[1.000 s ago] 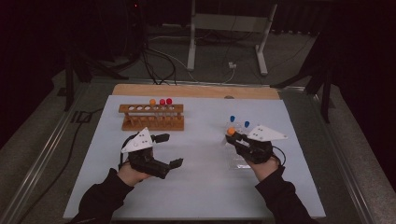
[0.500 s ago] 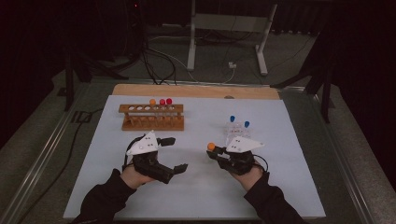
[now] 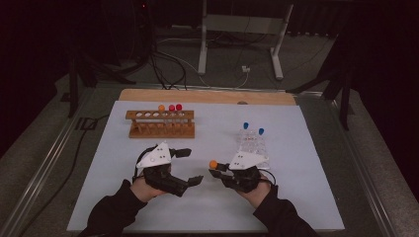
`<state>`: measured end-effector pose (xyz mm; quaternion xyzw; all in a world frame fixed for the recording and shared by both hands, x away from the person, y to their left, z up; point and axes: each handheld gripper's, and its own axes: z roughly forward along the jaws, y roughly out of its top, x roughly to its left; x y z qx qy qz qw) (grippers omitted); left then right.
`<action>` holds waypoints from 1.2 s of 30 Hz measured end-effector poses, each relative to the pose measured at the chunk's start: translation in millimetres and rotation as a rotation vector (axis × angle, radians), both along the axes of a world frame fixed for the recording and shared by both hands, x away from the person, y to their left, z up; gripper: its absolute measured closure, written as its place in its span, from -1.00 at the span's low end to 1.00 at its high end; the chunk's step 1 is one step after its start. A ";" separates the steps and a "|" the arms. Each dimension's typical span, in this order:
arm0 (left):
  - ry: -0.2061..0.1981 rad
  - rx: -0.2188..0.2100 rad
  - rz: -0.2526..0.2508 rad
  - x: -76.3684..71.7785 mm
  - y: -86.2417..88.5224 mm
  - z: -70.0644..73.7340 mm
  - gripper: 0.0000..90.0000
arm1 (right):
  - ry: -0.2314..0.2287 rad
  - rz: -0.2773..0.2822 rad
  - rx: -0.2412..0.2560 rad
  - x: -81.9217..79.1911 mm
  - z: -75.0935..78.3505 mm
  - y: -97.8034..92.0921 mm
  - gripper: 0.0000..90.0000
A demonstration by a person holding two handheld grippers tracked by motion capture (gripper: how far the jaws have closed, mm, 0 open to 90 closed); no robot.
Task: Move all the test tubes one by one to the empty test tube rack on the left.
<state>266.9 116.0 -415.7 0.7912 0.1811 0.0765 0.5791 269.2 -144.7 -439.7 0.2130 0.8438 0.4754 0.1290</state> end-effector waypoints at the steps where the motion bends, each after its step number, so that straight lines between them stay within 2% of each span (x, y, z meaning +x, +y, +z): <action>1: -0.003 0.003 -0.005 -0.4 -0.8 0.1 -0.64 | 0.001 0.006 -0.002 -0.8 -0.1 1.3 0.65; 11: -0.012 0.038 -0.022 -1.0 -11.8 -5.3 -0.12 | 0.009 0.047 -0.014 -6.3 -1.1 10.0 0.65; 19: -0.057 0.110 -0.022 -0.4 -21.2 -14.2 0.15 | 0.015 0.056 -0.013 -7.9 -0.8 12.1 0.65; 22: -0.065 0.112 -0.023 0.6 -22.5 -15.4 0.27 | 0.016 0.060 -0.018 -7.9 -1.5 12.4 0.65; 28: -0.052 0.104 -0.037 2.7 -25.0 -15.6 0.56 | 0.015 0.058 -0.021 -8.0 -1.0 12.5 0.65; 30: -0.066 0.111 -0.036 2.4 -25.9 -14.6 0.58 | 0.019 0.054 -0.018 -7.4 -0.9 11.7 0.65; 34: -0.068 0.105 -0.020 4.1 -24.8 -10.4 0.59 | 0.017 0.043 0.007 -6.6 0.3 9.8 0.62; 36: -0.067 0.104 -0.010 6.9 -21.1 -6.8 0.59 | 0.015 0.031 0.018 -6.4 0.8 8.2 0.52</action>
